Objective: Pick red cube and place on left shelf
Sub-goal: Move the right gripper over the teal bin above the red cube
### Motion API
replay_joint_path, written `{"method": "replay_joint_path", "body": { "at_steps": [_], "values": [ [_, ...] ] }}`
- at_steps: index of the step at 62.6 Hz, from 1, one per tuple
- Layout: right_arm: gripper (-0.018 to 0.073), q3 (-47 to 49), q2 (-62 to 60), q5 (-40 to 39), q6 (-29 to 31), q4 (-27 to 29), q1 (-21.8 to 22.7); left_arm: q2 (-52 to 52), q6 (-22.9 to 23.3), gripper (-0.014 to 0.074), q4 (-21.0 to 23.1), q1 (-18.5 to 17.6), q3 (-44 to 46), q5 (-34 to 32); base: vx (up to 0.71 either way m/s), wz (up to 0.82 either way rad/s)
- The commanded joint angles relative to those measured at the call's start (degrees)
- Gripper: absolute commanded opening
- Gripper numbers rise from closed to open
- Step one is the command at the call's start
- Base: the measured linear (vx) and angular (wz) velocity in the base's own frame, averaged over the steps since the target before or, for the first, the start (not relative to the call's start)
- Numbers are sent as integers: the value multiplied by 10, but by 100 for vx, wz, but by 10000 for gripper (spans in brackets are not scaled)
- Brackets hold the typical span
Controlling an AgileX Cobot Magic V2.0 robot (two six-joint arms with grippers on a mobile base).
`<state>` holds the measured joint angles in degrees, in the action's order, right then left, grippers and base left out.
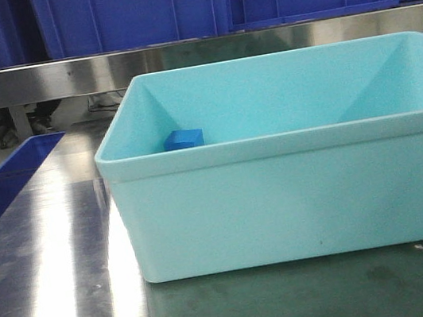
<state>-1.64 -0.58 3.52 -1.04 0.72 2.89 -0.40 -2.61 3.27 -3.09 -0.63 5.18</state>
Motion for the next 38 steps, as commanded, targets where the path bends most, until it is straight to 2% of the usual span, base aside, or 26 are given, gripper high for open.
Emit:
{"method": "replay_joint_path", "body": {
  "at_steps": [1, 38],
  "values": [
    [17, 14, -10, -45, 5, -4, 2, -10, 3, 90, 5, -4, -14, -44, 0, 0],
    [17, 14, -10, -45, 5, -4, 2, -10, 3, 90, 5, -4, -14, -44, 0, 0]
  ]
}}
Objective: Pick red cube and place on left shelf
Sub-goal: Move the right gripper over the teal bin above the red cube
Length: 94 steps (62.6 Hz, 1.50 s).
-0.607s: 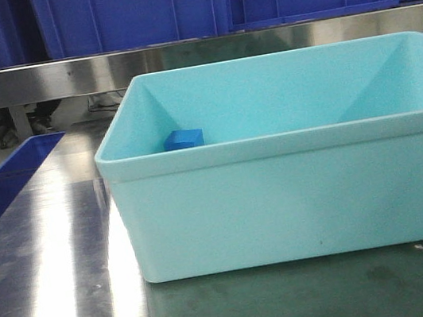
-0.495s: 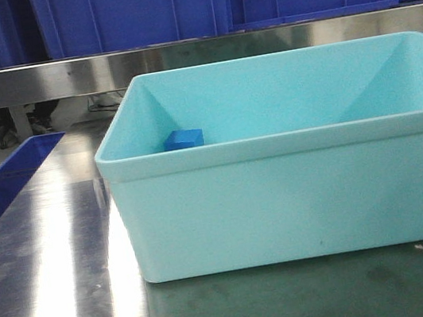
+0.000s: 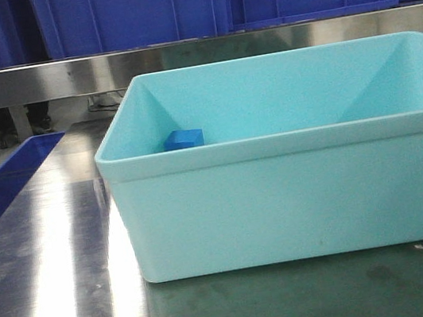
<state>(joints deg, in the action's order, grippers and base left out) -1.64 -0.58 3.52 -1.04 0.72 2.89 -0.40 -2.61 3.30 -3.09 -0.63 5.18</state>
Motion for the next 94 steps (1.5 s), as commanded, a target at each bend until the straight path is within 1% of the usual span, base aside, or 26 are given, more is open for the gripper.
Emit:
{"method": "replay_joint_path", "body": {
  "at_steps": [1, 13, 18, 25, 29, 31, 37, 43, 48, 52, 61, 67, 79, 83, 89, 94],
  "values": [
    [17, 14, -10, -45, 5, -4, 2, -10, 3, 90, 5, -4, -14, -44, 0, 0],
    [17, 14, -10, -61, 5, -4, 2, -10, 3, 90, 5, -4, -14, -44, 0, 0],
    [17, 14, -10, -84, 5, -4, 2, -10, 3, 90, 5, -4, -14, -44, 0, 0],
    [17, 18, -10, -140, 5, -2, 3, -10, 3, 90, 5, -4, -14, -44, 0, 0],
    [17, 41, -10, -146, 5, -1, 3, -10, 3, 90, 5, -4, -14, -44, 0, 0],
    [17, 62, -9, -129, 5, -1, 3, -10, 3, 90, 5, -4, -14, -44, 0, 0],
    [17, 152, 12, -21, 5, -1, 3, -10, 3, 90, 5, -4, -14, -44, 0, 0],
    [17, 260, 71, 91, 5, 1, 3, -8, 3, 90, 5, -4, -14, -44, 0, 0],
    [17, 346, 125, 170, 5, 16, 1, -8, 3, 90, 5, -4, -14, -44, 3, -17],
    [17, 395, 167, 216, 5, 28, -23, -8, 3, 90, 5, -4, -14, -44, 0, 0],
    [17, 506, 287, 301, 6, 76, -89, -8, 3, 90, 5, -4, -14, -44, -2, 13],
    [17, 561, 378, 349, 6, 83, -138, -8, 3, 90, 5, -4, -14, -44, 0, 0],
    [23, 640, 538, 361, 6, 84, -238, -8, 3, 90, 5, -4, -14, -44, 0, 0],
    [23, 662, 587, 362, 6, 83, -264, -8, 3, 90, 5, -4, -14, -44, 0, 0],
    [23, 689, 654, 372, 6, 82, -293, -8, 3, 90, 5, -4, -14, -44, 0, 0],
    [23, 712, 715, 394, -5, 81, -304, -8, 3, 90, 5, -4, -14, -44, 0, 0]
  ]
}}
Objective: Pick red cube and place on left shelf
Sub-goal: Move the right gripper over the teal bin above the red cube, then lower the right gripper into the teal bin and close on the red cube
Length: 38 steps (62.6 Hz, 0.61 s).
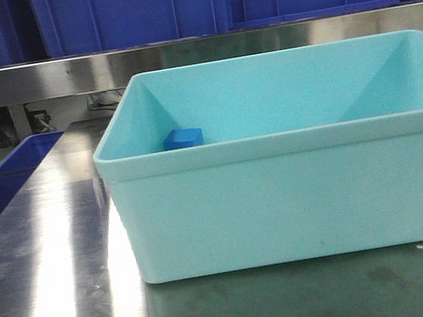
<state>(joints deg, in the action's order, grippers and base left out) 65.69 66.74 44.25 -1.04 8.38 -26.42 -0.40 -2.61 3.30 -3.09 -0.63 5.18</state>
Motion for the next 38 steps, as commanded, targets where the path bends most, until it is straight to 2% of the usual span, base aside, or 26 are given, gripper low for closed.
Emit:
{"method": "replay_joint_path", "body": {
  "at_steps": [1, 8, 17, 20, 30, 38],
  "values": [
    [23, 43, 50, -10, -10, 4, -11, -8, 3, 90, 5, -4, -14, -44, 0, 0],
    [23, 71, 106, 24, -48, -8, -11, -8, 3, 90, 5, -4, -14, -44, 0, 0],
    [54, 96, 151, 43, -56, -19, -11, -8, 3, 90, 5, -4, -14, -44, 0, 0],
    [99, 99, 158, 42, -56, -19, -11, -8, 3, 90, 5, -4, -14, -44, 0, 0],
    [379, 101, 169, 40, -59, -19, -11, -8, 3, 90, 5, -4, -14, -44, 0, 0],
    [498, 100, 177, 40, -59, -25, -11, -8, 3, 90, 5, -4, -14, -44, 0, 0]
  ]
}}
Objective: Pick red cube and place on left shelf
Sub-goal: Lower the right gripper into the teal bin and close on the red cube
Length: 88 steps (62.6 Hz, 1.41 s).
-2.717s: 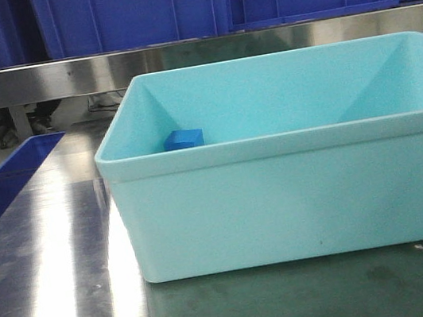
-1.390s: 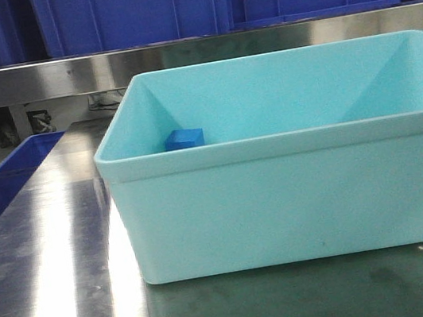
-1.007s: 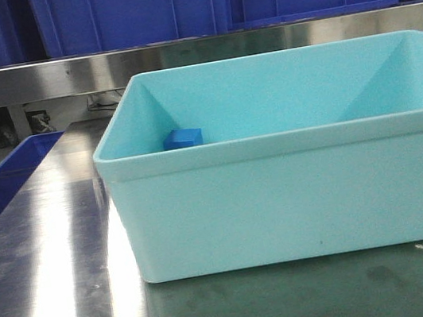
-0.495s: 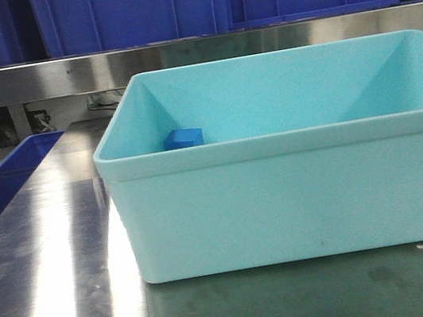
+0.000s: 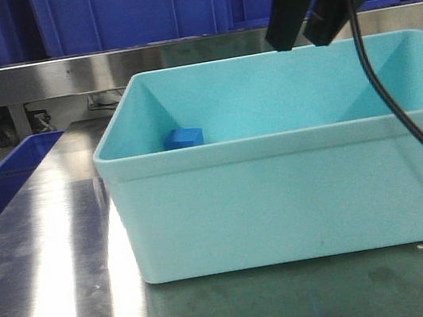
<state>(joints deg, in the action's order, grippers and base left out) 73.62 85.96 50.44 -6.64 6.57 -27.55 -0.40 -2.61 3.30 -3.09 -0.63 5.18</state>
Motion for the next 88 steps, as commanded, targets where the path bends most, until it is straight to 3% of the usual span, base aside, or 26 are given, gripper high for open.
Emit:
{"method": "replay_joint_path", "body": {
  "at_steps": [1, 27, 68, 73, 82, 88],
  "values": [
    [505, 20, -14, -22, -3, -8, 1, -8, 3, 90, 5, -4, -14, -44, 0, 0],
    [542, 20, 42, 27, -84, -36, 16, -8, 3, 90, 5, -4, -14, -44, 0, 0],
    [533, 20, 151, -41, -98, -58, 16, -8, 3, 90, 5, -4, -14, -44, 0, 0],
    [484, 20, 151, -46, -98, -61, 16, -8, 3, 90, 5, -4, -14, -44, 0, 0],
    [246, 21, 151, -43, -98, -63, 16, -8, 3, 90, 5, -4, -14, -44, 0, 0],
    [153, 29, 149, -34, -98, -62, 16, -8, 3, 90, 5, -4, -14, -44, 0, 0]
  ]
}}
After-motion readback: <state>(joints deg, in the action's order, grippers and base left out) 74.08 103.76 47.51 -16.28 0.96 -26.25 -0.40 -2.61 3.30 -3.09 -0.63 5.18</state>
